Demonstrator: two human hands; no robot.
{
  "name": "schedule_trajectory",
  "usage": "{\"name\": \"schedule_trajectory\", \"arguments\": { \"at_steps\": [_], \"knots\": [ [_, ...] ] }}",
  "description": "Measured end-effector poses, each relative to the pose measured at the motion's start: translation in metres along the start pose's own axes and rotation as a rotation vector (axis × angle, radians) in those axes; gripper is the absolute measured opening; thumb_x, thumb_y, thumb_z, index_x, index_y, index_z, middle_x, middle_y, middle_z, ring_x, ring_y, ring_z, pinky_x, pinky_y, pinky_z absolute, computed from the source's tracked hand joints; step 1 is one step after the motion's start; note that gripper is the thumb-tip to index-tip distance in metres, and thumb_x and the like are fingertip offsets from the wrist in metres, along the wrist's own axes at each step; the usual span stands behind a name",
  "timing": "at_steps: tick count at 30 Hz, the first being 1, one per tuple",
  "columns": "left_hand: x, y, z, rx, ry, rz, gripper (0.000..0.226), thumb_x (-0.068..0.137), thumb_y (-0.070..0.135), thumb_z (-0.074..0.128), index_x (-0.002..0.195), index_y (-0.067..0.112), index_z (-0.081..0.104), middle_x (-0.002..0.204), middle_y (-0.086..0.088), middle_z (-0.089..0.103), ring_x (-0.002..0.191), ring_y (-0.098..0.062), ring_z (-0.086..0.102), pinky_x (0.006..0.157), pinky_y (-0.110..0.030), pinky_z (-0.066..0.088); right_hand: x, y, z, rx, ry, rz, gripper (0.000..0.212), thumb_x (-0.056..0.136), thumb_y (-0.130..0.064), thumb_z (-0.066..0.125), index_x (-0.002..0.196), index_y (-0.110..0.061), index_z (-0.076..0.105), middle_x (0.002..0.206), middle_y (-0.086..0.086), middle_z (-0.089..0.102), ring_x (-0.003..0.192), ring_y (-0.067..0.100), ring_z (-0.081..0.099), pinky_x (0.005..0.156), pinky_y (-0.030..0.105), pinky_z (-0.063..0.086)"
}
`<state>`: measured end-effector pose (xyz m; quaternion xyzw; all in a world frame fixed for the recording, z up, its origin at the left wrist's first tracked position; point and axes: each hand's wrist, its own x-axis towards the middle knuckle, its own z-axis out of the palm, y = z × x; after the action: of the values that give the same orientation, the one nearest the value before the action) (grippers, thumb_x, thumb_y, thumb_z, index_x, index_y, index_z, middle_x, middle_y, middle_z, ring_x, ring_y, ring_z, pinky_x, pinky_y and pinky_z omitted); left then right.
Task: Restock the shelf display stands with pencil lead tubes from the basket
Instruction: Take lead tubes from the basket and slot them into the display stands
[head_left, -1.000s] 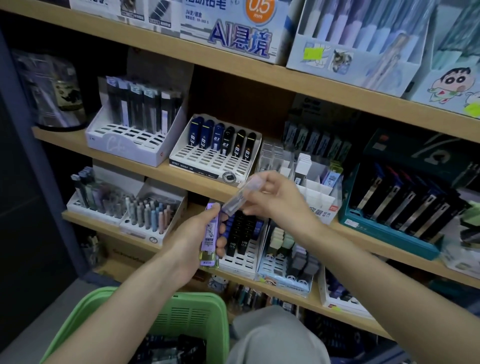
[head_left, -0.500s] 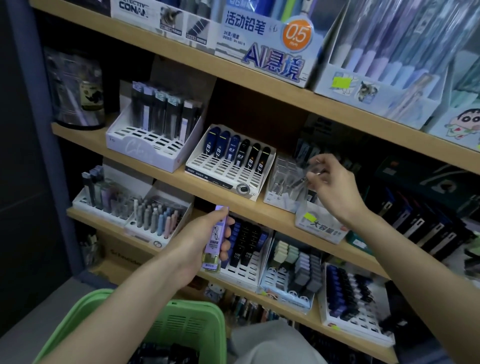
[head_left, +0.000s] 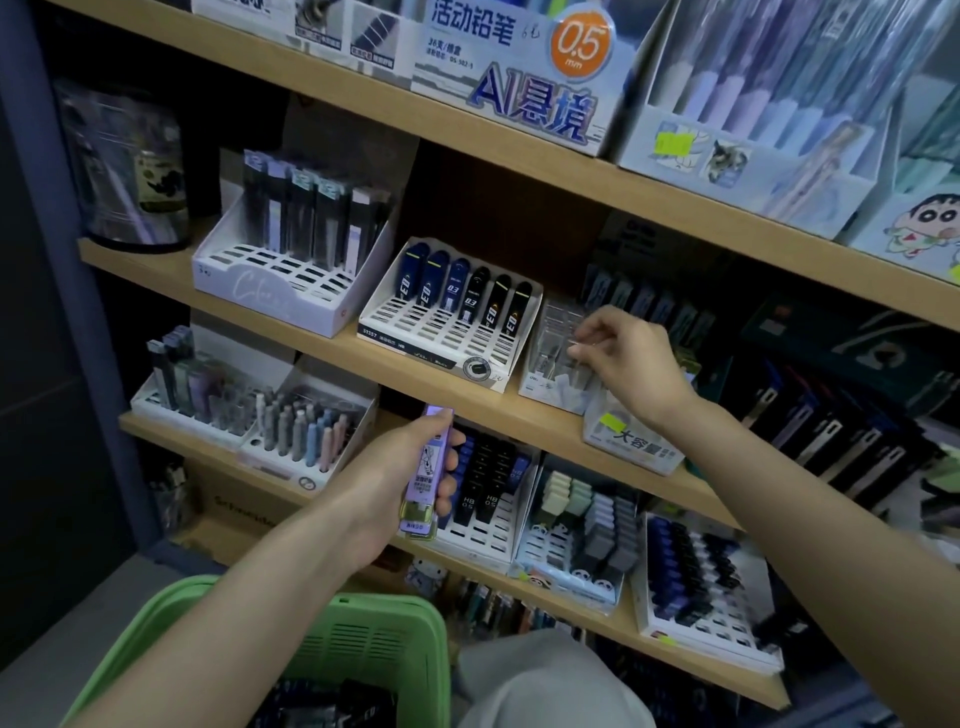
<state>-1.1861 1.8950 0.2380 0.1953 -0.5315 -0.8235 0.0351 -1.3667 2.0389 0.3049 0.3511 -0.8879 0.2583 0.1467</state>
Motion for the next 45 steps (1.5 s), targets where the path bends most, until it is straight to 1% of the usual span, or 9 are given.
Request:
{"name": "schedule_trajectory", "arguments": {
  "at_steps": [3,10,15,19,22,25,31,41,45],
  "knots": [
    [0.001,-0.001,0.005,-0.013,-0.002,-0.007,0.028,0.099,0.029,0.043,0.088,0.008,0.057,0.063,-0.002,0.050,0.046,-0.013,0.045,0.042,-0.022,0.042,0.002,0.003,0.000,-0.057,0.043,-0.037,0.008,0.086,-0.012,0.068,0.093,-0.009,0.066,0.091,0.000,0.060,0.074,0.005,0.055,0.072,0.013,0.043],
    [0.004,-0.003,0.015,-0.131,0.002,-0.014,0.034,0.098,0.018,0.027,0.089,0.002,0.056,0.061,-0.005,0.049,0.047,-0.015,0.042,0.042,-0.023,0.039,0.001,0.006,0.000,-0.142,0.045,-0.054,0.019,0.088,-0.006,0.062,0.106,-0.009,0.067,0.106,0.006,0.060,0.086,0.012,0.056,0.087,0.034,0.051],
    [0.004,-0.004,0.022,-0.115,0.059,-0.019,0.031,0.102,0.020,0.033,0.093,0.003,0.057,0.066,-0.006,0.051,0.054,-0.017,0.047,0.045,-0.025,0.046,-0.023,-0.013,0.000,-0.049,0.045,-0.104,0.022,0.095,-0.010,0.052,0.116,-0.013,0.059,0.106,-0.003,0.054,0.080,0.001,0.049,0.076,0.014,0.042],
    [0.007,-0.007,0.023,-0.062,0.054,-0.002,0.024,0.100,0.024,0.043,0.103,0.004,0.055,0.067,-0.008,0.054,0.055,-0.019,0.053,0.048,-0.026,0.049,-0.053,-0.041,0.005,0.216,-0.193,-0.079,0.027,0.092,-0.020,0.059,0.119,-0.020,0.055,0.090,-0.018,0.055,0.069,-0.004,0.056,0.064,0.008,0.044],
    [0.009,-0.008,0.026,-0.050,0.041,0.060,0.030,0.101,0.026,0.042,0.110,0.002,0.058,0.072,-0.010,0.062,0.057,-0.018,0.058,0.058,-0.031,0.048,-0.071,-0.056,0.007,0.353,-0.467,0.058,0.052,0.084,-0.031,0.068,0.129,-0.022,0.045,0.098,-0.014,0.057,0.070,0.006,0.064,0.065,0.020,0.054],
    [0.010,-0.009,0.032,-0.070,0.074,0.099,0.034,0.102,0.027,0.039,0.115,0.004,0.059,0.099,-0.020,0.069,0.085,-0.029,0.067,0.083,-0.047,0.054,-0.085,-0.063,0.014,0.473,-0.588,0.152,0.061,0.080,-0.035,0.071,0.131,-0.019,0.040,0.100,-0.010,0.057,0.082,0.018,0.068,0.073,0.034,0.059],
    [0.010,-0.015,0.037,-0.059,0.174,0.126,0.034,0.103,0.026,0.036,0.121,0.004,0.054,0.097,-0.013,0.070,0.081,-0.022,0.069,0.061,-0.034,0.053,-0.096,-0.068,0.025,0.465,-0.486,0.060,0.026,0.082,-0.024,0.073,0.092,-0.032,0.050,0.083,-0.014,0.056,0.063,0.000,0.058,0.067,0.026,0.050],
    [0.011,-0.016,0.041,0.028,0.174,0.125,0.043,0.094,0.043,0.051,0.122,0.011,0.055,0.113,-0.016,0.065,0.102,-0.033,0.063,0.093,-0.050,0.049,-0.109,-0.054,0.027,0.537,-0.224,0.052,0.018,0.092,-0.009,0.056,0.097,-0.027,0.052,0.086,-0.010,0.059,0.075,0.012,0.063,0.066,0.026,0.051],
    [0.007,-0.013,0.044,-0.113,0.136,0.092,0.045,0.092,0.056,0.043,0.089,0.013,0.058,0.073,-0.005,0.055,0.064,-0.020,0.050,0.065,-0.033,0.044,-0.109,-0.036,0.014,0.307,-0.138,-0.107,0.015,0.090,-0.006,0.059,0.100,-0.017,0.062,0.097,-0.006,0.055,0.088,0.007,0.053,0.080,0.020,0.045]
  ]
}}
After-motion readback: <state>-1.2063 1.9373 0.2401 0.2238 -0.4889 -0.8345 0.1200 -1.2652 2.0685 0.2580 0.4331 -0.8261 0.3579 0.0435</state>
